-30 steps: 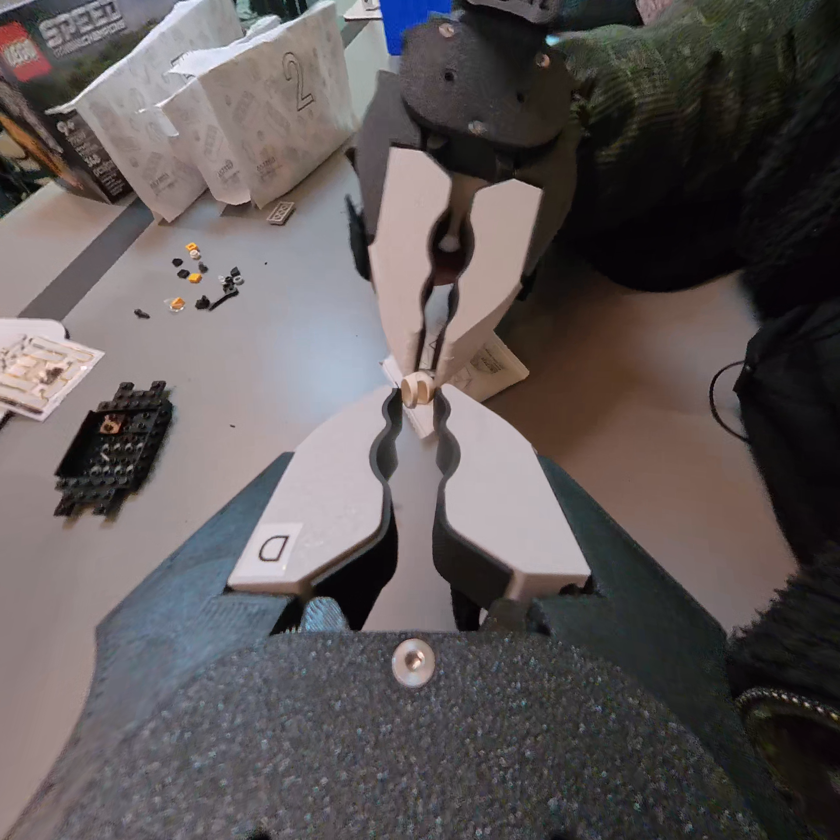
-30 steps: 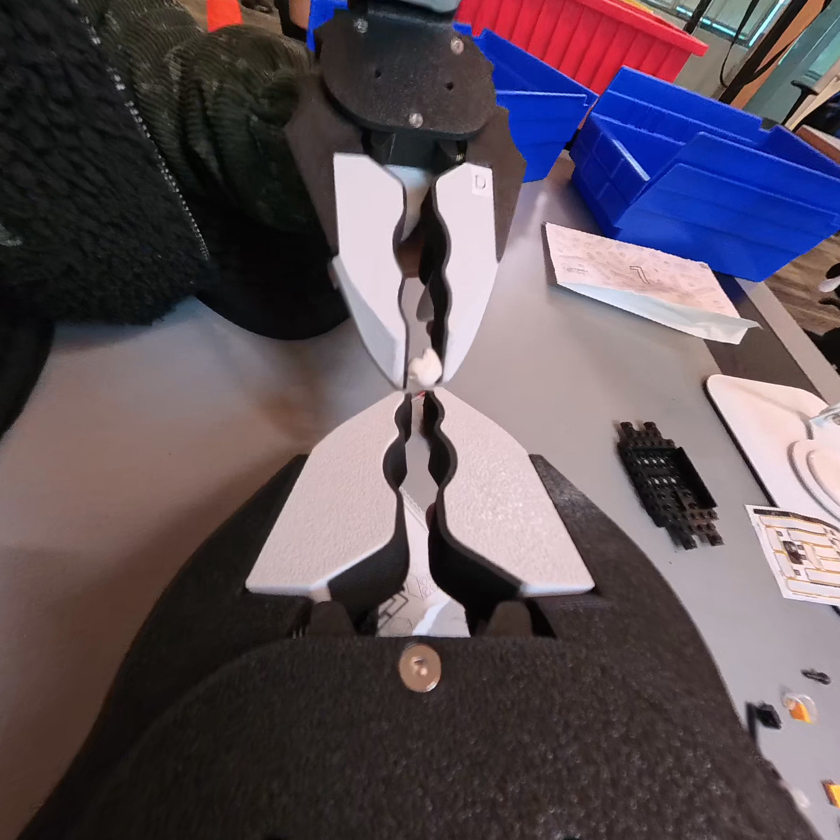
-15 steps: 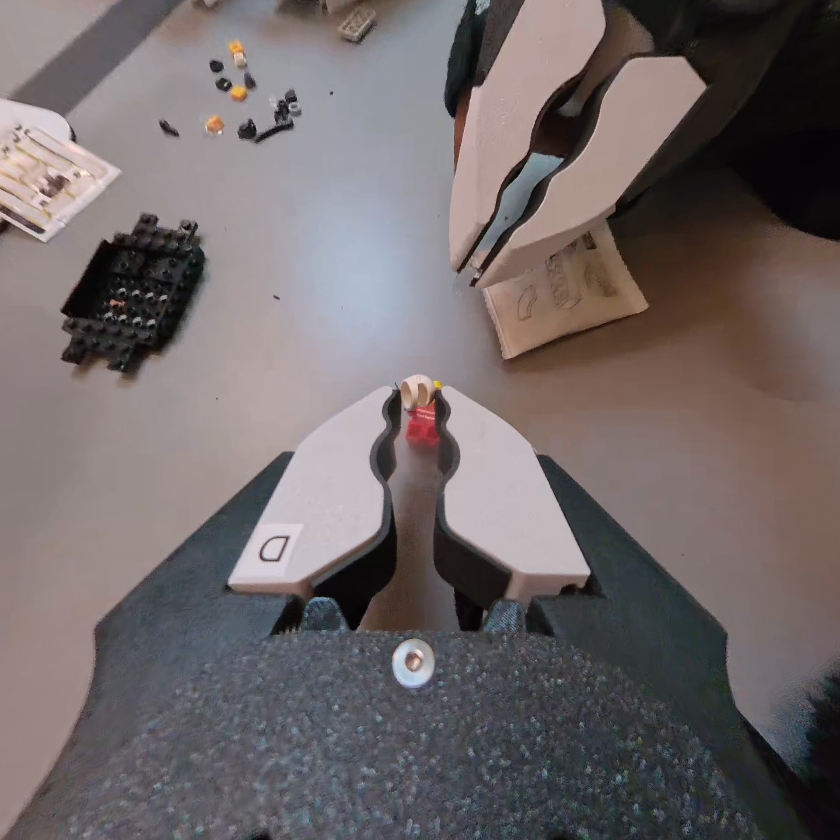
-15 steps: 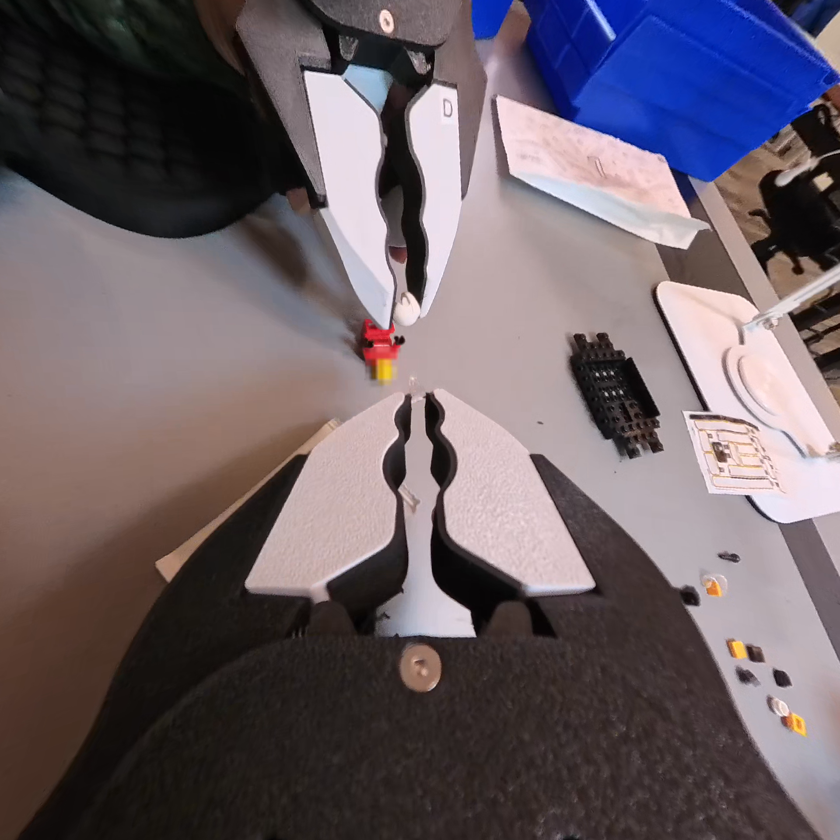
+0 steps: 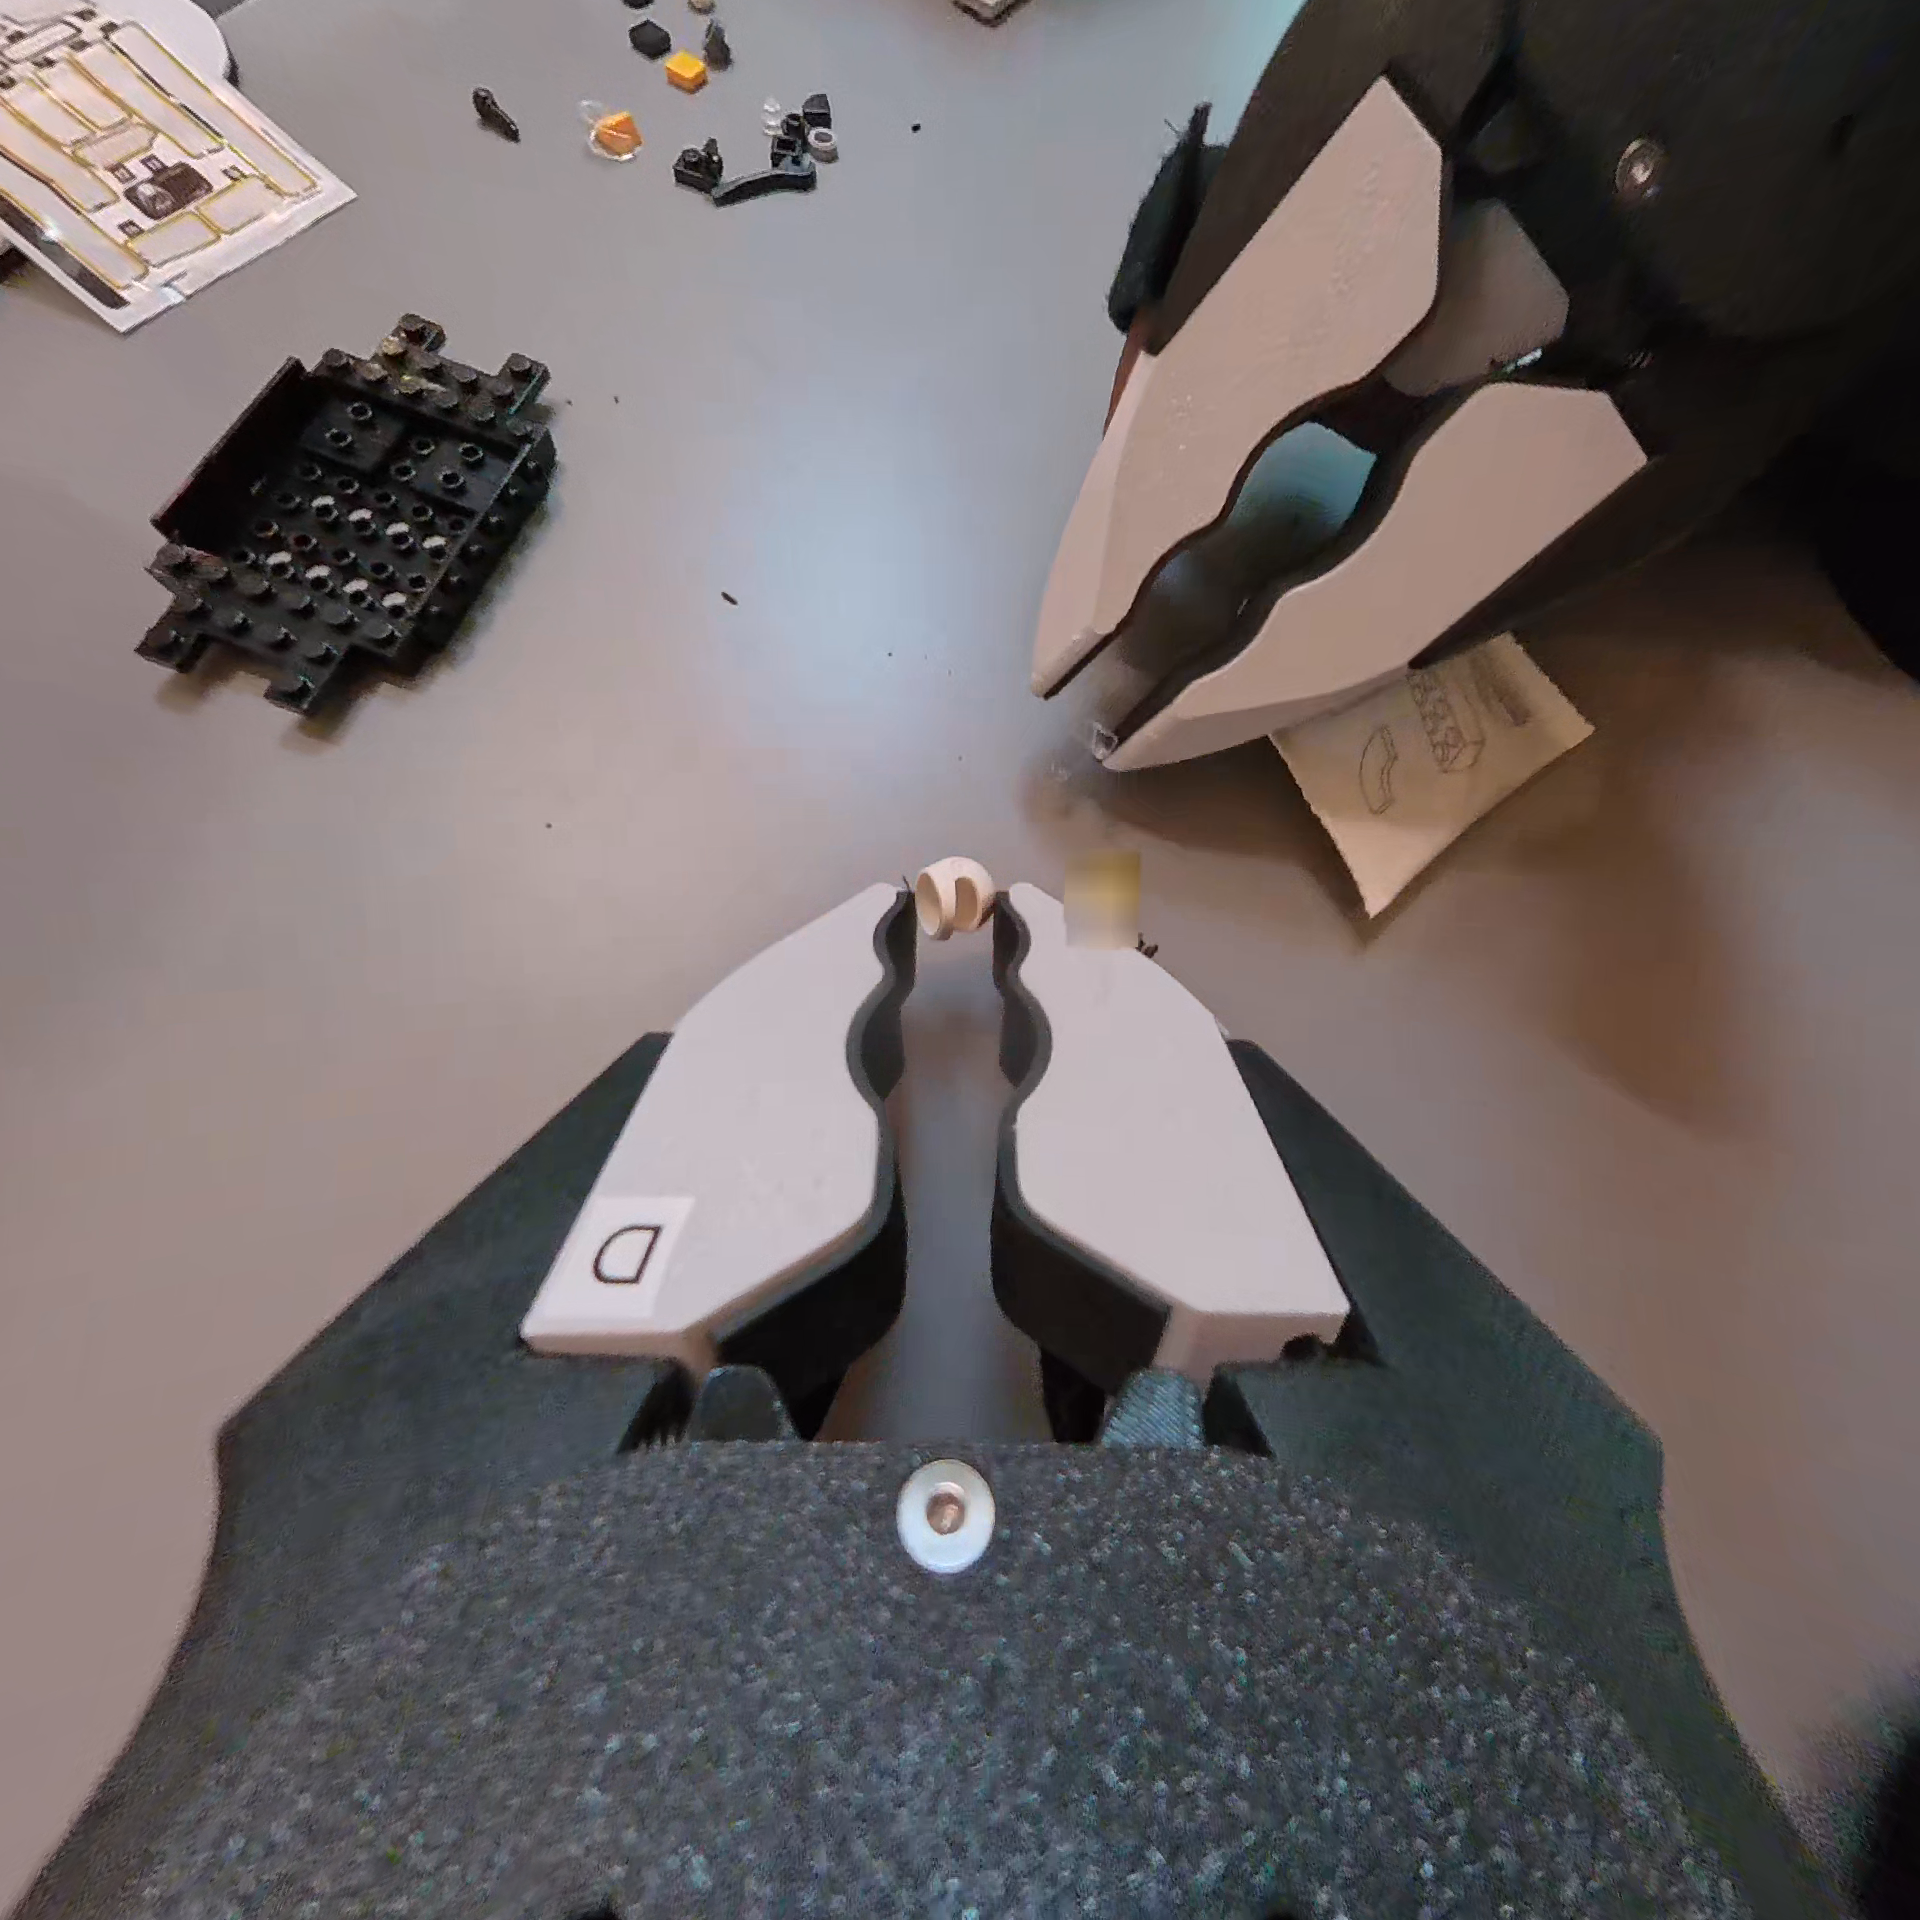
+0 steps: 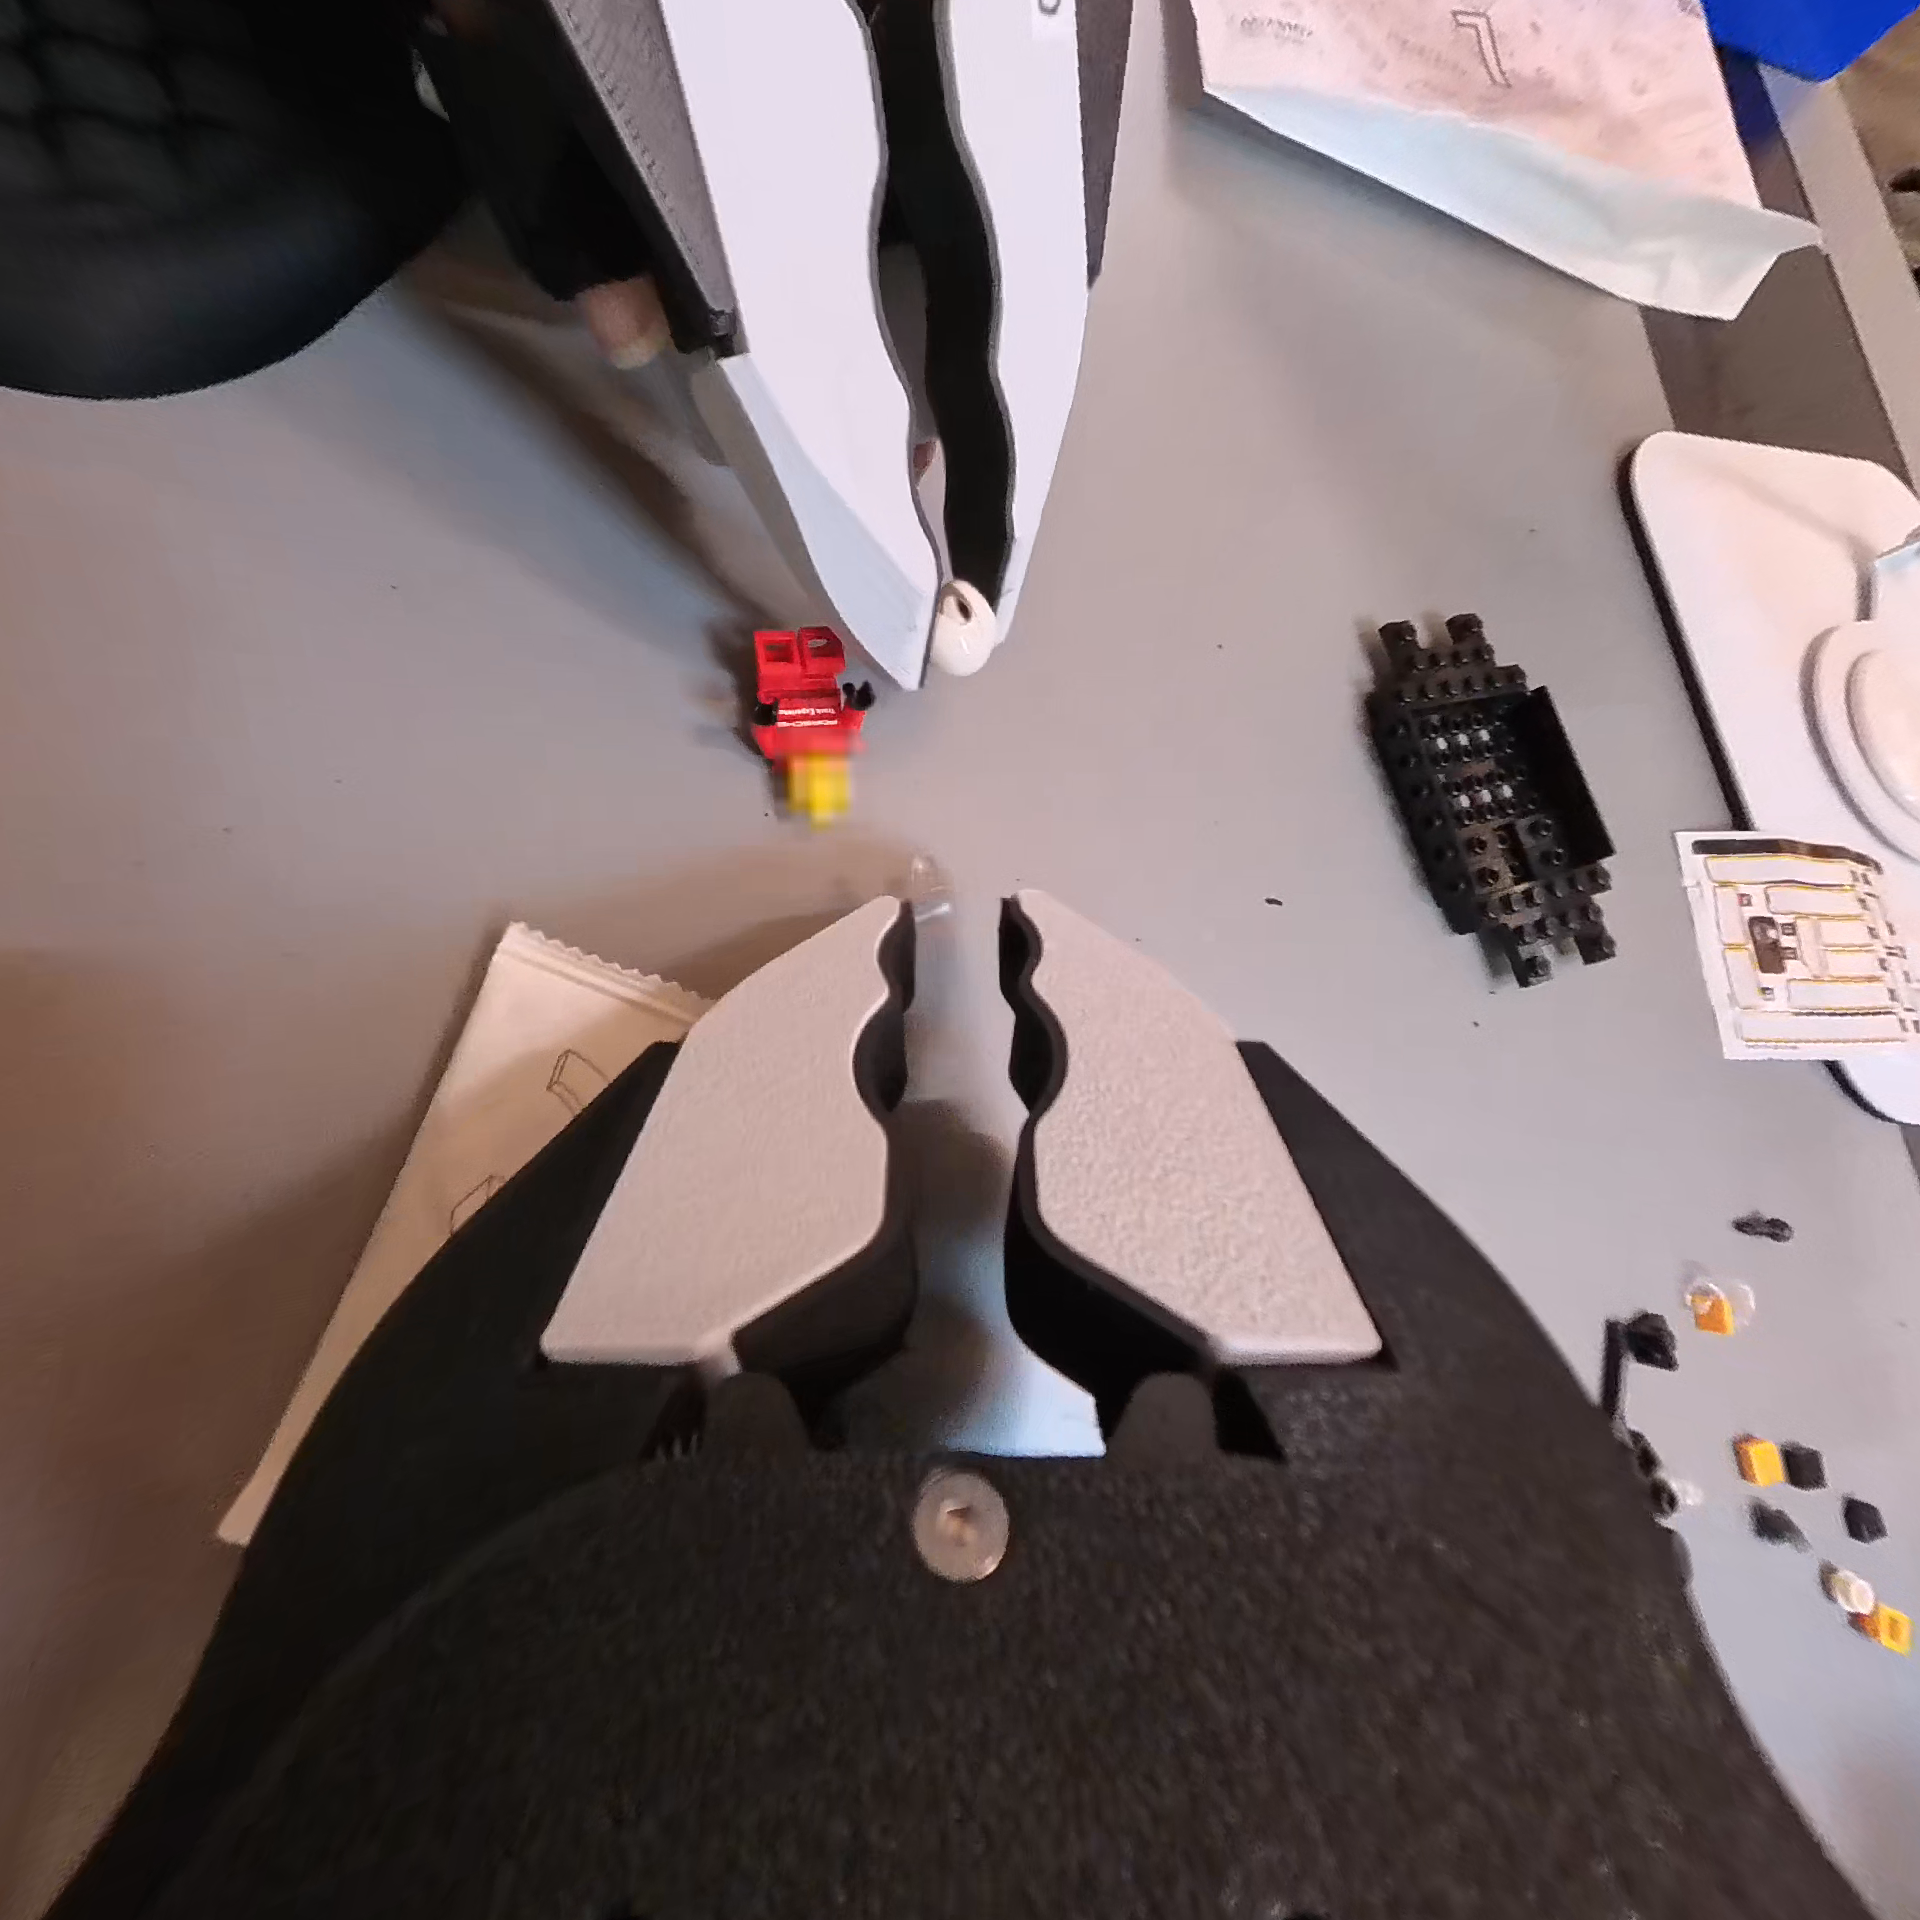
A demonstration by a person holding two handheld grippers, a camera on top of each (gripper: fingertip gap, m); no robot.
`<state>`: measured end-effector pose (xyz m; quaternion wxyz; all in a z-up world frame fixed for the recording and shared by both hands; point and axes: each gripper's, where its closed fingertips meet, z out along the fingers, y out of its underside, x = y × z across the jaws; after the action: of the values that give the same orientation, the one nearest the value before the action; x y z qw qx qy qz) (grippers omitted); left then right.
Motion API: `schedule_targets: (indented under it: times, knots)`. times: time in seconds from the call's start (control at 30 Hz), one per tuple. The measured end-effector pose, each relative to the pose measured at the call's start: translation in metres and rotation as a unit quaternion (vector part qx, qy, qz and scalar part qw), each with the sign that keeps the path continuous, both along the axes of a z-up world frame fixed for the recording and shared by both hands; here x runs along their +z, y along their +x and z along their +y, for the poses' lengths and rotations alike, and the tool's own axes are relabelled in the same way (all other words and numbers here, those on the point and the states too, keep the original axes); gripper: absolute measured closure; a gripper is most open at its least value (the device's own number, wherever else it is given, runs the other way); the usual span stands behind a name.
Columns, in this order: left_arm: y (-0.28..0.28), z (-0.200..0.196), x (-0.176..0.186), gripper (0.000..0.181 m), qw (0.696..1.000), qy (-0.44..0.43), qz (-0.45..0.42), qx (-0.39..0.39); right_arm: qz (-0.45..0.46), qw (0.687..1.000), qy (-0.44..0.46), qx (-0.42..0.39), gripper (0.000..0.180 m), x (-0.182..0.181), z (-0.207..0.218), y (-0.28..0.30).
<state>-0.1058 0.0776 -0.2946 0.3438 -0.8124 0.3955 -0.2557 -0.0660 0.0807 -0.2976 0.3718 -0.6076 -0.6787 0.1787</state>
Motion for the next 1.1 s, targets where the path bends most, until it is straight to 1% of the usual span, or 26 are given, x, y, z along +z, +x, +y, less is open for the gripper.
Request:
schedule_targets:
  times: [0.03,0.2,0.33,0.43,0.53,0.6,0.67,0.7,0.77,0.97,1.03,1.1]
  knots:
    - [0.001,0.001,0.000,0.166,1.000,-0.006,-0.008,0.001,0.001,1.000,-0.009,0.000,0.162,0.000,-0.001,0.000]
    - [0.005,0.000,-0.003,0.152,0.998,-0.045,-0.040,0.000,0.031,0.997,-0.064,-0.016,0.153,0.006,0.000,-0.002]
    - [0.004,0.000,0.011,0.148,0.996,-0.038,-0.082,-0.005,0.046,0.994,-0.092,-0.038,0.150,0.009,0.005,0.000]
    - [0.011,-0.009,0.021,0.150,0.994,-0.010,-0.097,-0.047,0.040,0.996,-0.079,-0.027,0.148,0.009,0.002,-0.002]
    - [0.025,-0.021,0.022,0.150,0.992,0.035,-0.071,-0.098,0.032,0.999,-0.044,0.000,0.147,0.009,-0.008,-0.009]
    - [0.030,-0.026,0.017,0.155,0.991,0.053,-0.044,-0.118,0.038,0.999,-0.035,0.012,0.147,0.011,-0.013,-0.013]
    - [0.031,-0.034,0.011,0.174,0.989,0.039,-0.028,-0.139,0.052,0.998,-0.027,0.014,0.147,0.016,-0.012,-0.013]
    - [0.030,-0.034,0.008,0.179,0.989,0.035,-0.023,-0.138,0.058,0.998,-0.027,0.012,0.147,0.018,-0.011,-0.013]
    - [0.025,-0.028,0.004,0.179,0.992,0.038,-0.006,-0.122,0.069,0.997,-0.030,0.008,0.147,0.022,-0.009,-0.011]
    - [0.019,-0.024,0.010,0.164,0.992,0.059,-0.005,-0.112,0.073,0.997,-0.019,-0.001,0.147,0.024,-0.005,-0.008]
    - [0.015,-0.027,0.011,0.158,0.990,0.069,0.002,-0.122,0.074,0.997,-0.024,-0.001,0.148,0.025,-0.006,-0.005]
    - [0.013,-0.032,0.009,0.148,0.988,0.064,0.006,-0.141,0.070,0.997,-0.042,0.008,0.151,0.024,-0.012,-0.003]
